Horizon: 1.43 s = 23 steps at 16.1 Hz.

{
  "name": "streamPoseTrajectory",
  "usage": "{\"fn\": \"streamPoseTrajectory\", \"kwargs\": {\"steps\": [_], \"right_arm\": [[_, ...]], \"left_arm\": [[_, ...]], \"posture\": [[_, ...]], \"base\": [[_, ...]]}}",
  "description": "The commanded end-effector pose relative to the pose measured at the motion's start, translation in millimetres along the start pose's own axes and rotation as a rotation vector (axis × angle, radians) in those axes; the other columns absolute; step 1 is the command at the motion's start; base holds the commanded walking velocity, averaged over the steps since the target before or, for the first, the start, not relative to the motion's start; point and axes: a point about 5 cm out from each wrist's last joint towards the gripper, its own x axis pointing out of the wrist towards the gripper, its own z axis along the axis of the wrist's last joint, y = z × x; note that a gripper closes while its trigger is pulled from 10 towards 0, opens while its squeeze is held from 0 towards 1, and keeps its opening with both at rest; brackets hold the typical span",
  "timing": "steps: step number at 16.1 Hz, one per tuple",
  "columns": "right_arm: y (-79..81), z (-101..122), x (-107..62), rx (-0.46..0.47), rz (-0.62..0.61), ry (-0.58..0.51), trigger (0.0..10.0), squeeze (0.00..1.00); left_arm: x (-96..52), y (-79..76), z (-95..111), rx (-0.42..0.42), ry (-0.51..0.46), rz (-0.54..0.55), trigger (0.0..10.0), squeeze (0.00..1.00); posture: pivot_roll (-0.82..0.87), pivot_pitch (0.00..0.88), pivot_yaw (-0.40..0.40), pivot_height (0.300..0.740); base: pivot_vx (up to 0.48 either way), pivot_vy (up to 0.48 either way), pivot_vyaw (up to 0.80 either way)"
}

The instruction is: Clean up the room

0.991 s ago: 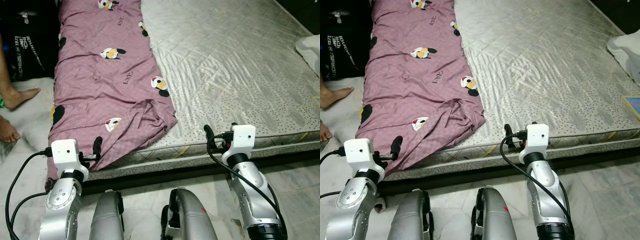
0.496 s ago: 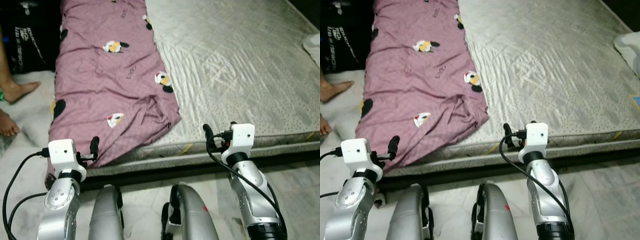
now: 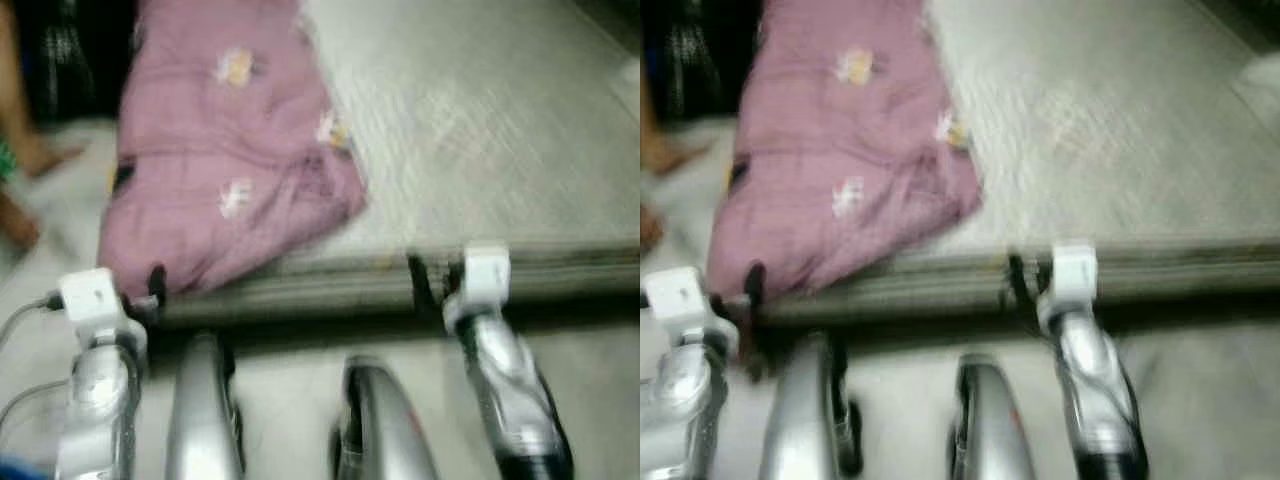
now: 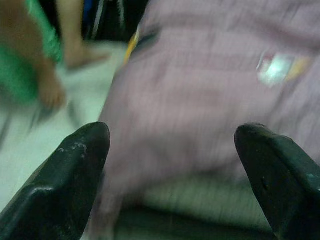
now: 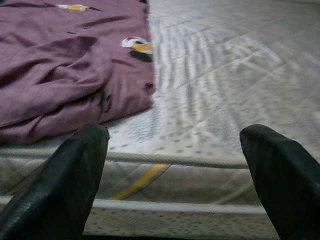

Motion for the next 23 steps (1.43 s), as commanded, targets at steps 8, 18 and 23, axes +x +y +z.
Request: {"fn": "streamPoseTrajectory", "kwargs": {"steps": [8,18,23], "right_arm": [[4.8,-3.6,-4.8,-0.018,0.049,0.006,10.0,0.0],[3.2,-5.5,-3.0,-0.007,0.039,0.019,10.0,0.0],[3.1,-6.1,-2.6,-0.005,0.04,0.023,10.0,0.0]], "left_arm": [[-3.3,0.4,1.1,-0.013,-0.012,-0.023,10.0,0.0],[-2.1,-3.3,1.9,-0.022,-0.012,-0.046,10.0,0.0],[-2.1,-3.9,1.2,-0.025,-0.008,-0.056,10.0,0.0]], "posture": [[0.0,0.186,-0.086,0.571],[0.0,0.185,-0.085,0.571],[0.0,0.185,-0.085,0.571]], "base": [[0.0,0.0,0.19],[0.0,0.0,0.2],[0.271,0.0,0.0]]}}
